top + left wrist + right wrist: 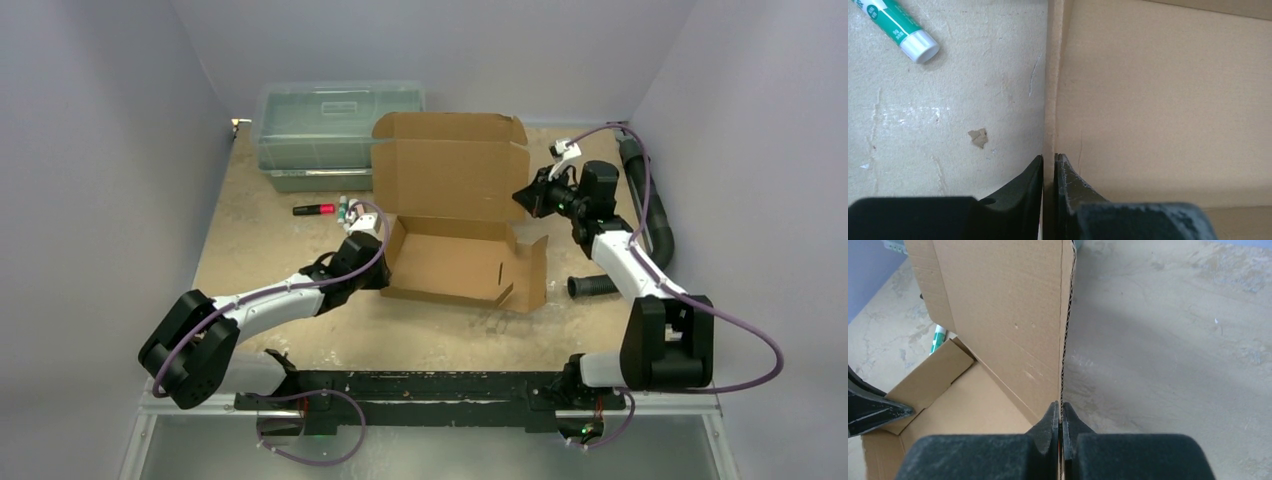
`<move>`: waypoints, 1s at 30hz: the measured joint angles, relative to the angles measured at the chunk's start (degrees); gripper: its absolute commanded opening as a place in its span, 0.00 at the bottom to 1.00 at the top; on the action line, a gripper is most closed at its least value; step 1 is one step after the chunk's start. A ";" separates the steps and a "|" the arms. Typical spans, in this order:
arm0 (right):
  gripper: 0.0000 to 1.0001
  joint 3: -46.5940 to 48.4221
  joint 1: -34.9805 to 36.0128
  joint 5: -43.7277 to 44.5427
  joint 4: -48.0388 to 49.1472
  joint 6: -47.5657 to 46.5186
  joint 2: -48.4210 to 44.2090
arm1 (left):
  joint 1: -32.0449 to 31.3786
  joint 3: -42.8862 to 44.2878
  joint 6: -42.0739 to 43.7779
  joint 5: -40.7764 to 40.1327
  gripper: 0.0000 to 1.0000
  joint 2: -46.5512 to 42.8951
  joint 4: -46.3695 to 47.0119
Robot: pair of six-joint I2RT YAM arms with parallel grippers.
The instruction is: Fold the paper box
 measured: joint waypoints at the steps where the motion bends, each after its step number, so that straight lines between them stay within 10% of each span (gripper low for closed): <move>1: 0.00 -0.48 0.00 -0.02 0.42 -0.07 -0.68 | 0.00 0.00 -0.11 0.02 0.22 0.02 0.22; 25: 0.00 -5.92 -0.02 -3.08 8.20 -1.66 -5.29 | 6.95 8.26 2.84 5.25 0.47 9.75 5.01; 27: 0.00 -6.01 -0.02 -3.17 8.24 -1.68 -5.29 | 7.21 9.14 3.93 5.99 0.44 11.58 5.22; 30: 0.00 -6.08 -0.02 -3.37 8.24 -1.68 -5.29 | 7.54 9.53 5.31 6.99 0.11 13.81 5.97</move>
